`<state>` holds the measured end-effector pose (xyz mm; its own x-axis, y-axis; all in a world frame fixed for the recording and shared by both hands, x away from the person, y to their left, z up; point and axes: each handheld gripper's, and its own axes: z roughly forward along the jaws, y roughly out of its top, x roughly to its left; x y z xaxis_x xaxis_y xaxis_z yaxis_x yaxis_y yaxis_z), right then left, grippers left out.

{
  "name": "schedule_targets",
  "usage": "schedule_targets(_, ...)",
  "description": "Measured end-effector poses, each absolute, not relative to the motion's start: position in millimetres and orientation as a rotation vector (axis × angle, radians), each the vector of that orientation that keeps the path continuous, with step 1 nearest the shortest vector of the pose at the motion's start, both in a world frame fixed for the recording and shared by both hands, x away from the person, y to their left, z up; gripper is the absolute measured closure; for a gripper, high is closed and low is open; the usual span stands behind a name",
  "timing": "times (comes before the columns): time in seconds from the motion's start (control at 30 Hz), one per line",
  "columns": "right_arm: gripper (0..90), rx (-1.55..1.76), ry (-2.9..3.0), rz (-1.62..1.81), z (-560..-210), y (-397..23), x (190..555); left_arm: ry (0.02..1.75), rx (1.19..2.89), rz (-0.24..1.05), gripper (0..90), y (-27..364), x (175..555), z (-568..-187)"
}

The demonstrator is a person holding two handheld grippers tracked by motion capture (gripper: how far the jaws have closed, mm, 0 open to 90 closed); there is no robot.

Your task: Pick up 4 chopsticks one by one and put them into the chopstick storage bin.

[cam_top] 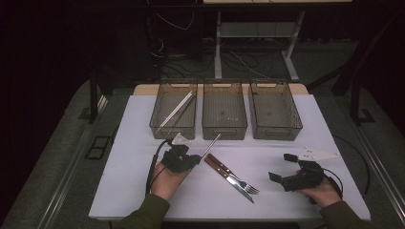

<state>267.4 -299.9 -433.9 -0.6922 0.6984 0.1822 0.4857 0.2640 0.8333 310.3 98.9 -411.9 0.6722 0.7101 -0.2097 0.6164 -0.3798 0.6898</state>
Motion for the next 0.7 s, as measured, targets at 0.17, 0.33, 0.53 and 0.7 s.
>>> schedule_targets(0.17, 0.8, 1.108, 2.309, 1.401, -434, -300, 267, 0.999, 2.085, 0.148, 85.6, 99, 312, -400)
schedule_targets(0.33, 0.8, 1.106, 2.309, 1.401, -434, -300, 268, 0.994, 2.078, 0.142, 85.6, 105, 316, -390)
schedule_targets(0.53, 0.8, 1.106, 2.309, 1.401, -434, -300, 268, 0.977, 2.074, 0.142, 85.6, 111, 320, -378)
schedule_targets(0.7, 0.9, 1.107, 2.311, 1.399, -434, -300, 268, 0.953, 2.078, 0.149, 85.6, 117, 326, -368)
